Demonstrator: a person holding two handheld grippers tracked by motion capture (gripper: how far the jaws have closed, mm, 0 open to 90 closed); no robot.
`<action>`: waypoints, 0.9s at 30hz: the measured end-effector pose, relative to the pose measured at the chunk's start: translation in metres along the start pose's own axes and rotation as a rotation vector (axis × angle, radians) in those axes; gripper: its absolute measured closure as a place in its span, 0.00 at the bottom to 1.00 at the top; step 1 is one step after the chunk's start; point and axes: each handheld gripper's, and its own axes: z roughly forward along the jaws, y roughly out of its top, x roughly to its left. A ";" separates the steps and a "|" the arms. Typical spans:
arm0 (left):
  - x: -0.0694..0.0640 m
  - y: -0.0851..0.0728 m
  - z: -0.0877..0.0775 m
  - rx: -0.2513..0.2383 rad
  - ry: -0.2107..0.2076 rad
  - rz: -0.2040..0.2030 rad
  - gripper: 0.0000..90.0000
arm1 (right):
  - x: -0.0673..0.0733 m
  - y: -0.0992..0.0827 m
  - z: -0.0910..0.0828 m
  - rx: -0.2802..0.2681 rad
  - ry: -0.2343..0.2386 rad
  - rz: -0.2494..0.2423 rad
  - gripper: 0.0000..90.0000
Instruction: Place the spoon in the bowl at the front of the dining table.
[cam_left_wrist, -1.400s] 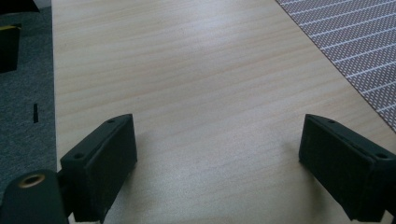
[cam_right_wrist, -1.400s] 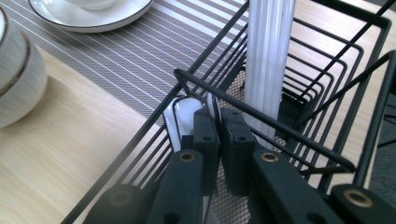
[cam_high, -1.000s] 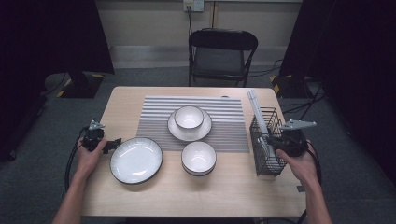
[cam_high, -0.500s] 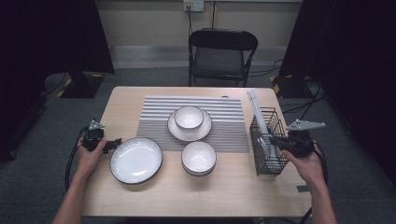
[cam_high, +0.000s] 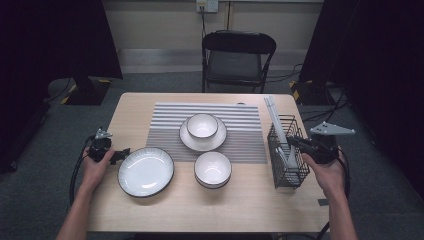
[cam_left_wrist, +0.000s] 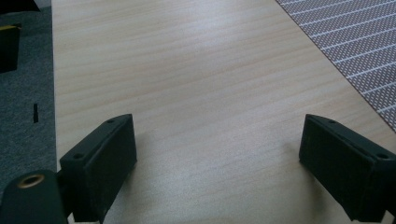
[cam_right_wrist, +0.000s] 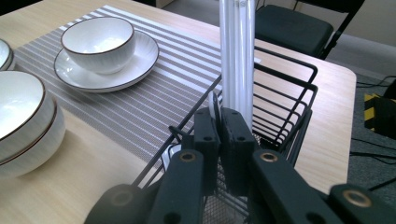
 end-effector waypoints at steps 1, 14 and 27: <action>0.000 0.000 0.000 0.000 0.000 0.000 0.12 | 0.000 0.000 0.001 0.000 -0.003 0.001 0.96; 0.000 0.000 0.000 0.002 0.000 0.002 0.12 | 0.007 0.000 0.009 0.026 -0.022 0.001 0.96; 0.000 0.000 0.000 0.000 -0.001 0.000 0.12 | 0.010 0.009 0.002 -0.022 -0.035 0.008 0.96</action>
